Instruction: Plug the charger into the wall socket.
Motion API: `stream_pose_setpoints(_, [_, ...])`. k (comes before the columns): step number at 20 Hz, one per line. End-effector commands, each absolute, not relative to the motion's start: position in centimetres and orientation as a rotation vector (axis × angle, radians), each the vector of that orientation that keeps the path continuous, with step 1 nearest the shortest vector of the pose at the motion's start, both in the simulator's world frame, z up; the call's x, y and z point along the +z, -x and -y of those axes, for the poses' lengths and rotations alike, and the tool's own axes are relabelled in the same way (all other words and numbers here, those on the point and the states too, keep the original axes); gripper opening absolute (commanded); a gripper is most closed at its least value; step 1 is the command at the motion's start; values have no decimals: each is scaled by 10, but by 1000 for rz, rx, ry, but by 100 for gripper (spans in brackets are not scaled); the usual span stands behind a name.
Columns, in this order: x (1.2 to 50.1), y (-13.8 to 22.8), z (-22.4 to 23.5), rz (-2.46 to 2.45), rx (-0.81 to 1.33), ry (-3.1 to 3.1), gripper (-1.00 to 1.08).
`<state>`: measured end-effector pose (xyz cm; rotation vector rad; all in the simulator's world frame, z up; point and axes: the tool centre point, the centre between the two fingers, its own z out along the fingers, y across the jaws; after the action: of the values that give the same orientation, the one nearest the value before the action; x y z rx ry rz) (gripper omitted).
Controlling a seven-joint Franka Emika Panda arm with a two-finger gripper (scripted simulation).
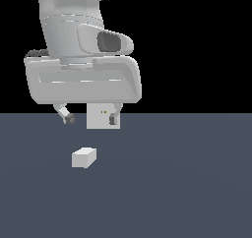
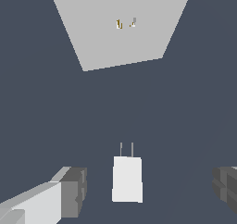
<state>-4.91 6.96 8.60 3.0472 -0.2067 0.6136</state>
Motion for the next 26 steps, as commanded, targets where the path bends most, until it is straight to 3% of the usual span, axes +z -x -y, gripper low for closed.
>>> stream_pose_setpoints(1, [81, 50, -72, 216, 646, -3036, 100])
stream_pose_setpoints(26, [40, 53, -80, 247, 725, -3008, 100])
